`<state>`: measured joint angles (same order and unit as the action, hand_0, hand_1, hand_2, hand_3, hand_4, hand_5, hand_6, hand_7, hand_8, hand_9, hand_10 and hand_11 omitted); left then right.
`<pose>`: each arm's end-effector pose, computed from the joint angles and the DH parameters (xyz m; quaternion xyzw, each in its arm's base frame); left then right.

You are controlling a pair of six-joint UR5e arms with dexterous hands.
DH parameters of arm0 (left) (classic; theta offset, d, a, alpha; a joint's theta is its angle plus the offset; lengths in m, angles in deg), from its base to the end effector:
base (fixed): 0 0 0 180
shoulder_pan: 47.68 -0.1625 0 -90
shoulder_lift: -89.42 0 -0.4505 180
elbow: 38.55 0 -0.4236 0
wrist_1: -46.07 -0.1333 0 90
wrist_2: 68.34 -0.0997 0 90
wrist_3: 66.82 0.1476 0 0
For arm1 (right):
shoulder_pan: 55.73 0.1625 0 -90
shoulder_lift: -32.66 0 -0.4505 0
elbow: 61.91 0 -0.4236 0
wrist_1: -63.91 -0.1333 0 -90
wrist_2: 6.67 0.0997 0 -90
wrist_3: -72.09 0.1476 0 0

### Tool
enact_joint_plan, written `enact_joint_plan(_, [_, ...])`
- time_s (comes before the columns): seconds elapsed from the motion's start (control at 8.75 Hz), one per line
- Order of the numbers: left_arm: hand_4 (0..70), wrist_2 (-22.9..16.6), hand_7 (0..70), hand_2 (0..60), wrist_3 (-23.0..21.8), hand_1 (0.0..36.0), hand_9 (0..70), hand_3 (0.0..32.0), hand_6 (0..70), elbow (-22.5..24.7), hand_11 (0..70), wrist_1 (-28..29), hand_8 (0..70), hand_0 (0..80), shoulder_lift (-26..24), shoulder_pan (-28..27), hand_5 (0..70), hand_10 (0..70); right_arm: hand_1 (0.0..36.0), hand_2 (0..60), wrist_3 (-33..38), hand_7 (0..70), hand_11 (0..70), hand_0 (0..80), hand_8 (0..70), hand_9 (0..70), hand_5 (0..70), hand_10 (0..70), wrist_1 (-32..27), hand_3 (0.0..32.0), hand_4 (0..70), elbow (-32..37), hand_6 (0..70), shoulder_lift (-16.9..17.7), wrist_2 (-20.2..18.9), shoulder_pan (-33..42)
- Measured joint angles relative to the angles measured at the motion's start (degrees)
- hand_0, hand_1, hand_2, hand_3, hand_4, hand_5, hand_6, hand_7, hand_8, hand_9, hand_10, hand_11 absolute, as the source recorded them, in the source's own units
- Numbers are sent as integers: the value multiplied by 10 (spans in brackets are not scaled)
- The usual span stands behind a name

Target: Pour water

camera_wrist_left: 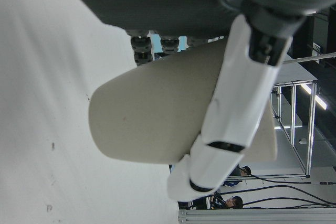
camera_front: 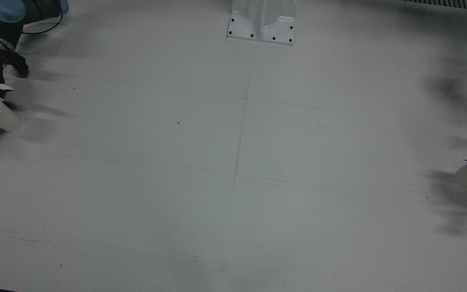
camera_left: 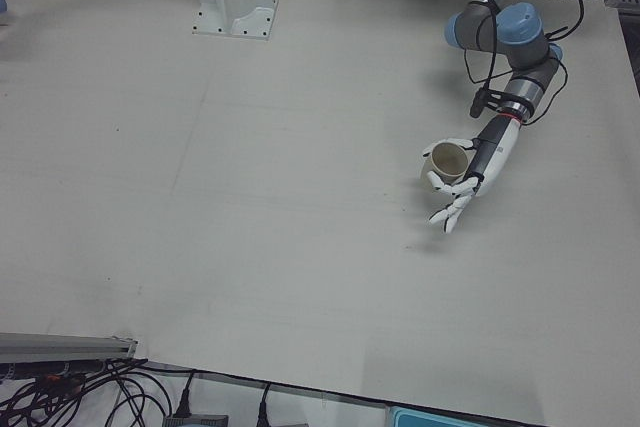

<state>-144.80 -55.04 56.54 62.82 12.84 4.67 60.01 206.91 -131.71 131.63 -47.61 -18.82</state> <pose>0.1549 -0.4755 0.7397 -0.0932 0.7500 -0.6266 0.1902 -0.1800 -0.4414 0.8995 0.0154 -0.7378 0.6723 0.0583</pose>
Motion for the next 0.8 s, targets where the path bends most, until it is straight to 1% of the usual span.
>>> enact_joint_plan(0.11, [637,0,124,403,0,360,20,0,150,0,164,4,63,800,6,-1,595,87,197,113,1,24,171,517,53,27,107,103,0,2,0,0,0,0,2,-2])
enact_joint_plan(0.23, [637,0,122,403,0,360,19,0,150,1,165,7,63,800,11,-1,598,88,243,90,1,26,174,572,54,27,121,102,0,0,1,0,0,0,4,-3])
enact_joint_plan(0.34, [636,0,122,406,0,360,18,0,148,1,164,10,60,800,15,-1,585,86,252,64,3,29,171,594,54,25,130,99,0,0,7,-1,0,0,6,-3])
enact_joint_plan(0.46, [636,0,123,408,0,360,19,0,149,2,164,10,62,800,16,-1,591,86,252,30,3,34,167,606,53,25,138,96,0,0,16,-4,0,0,7,-3])
enact_joint_plan(0.57, [636,0,123,424,0,360,19,0,150,2,164,11,62,800,17,-1,600,87,259,7,3,40,167,628,53,25,143,96,0,0,29,-6,0,0,9,-3])
enact_joint_plan(0.69, [636,0,123,422,0,360,20,0,150,2,164,11,63,800,17,-1,596,87,258,0,3,42,162,637,51,22,146,92,0,0,44,-8,0,0,13,-3])
enact_joint_plan(0.8, [635,0,122,419,0,360,20,0,150,2,163,12,62,800,17,-1,591,86,248,0,3,46,158,631,53,26,165,90,0,0,73,-8,3,0,17,-4])
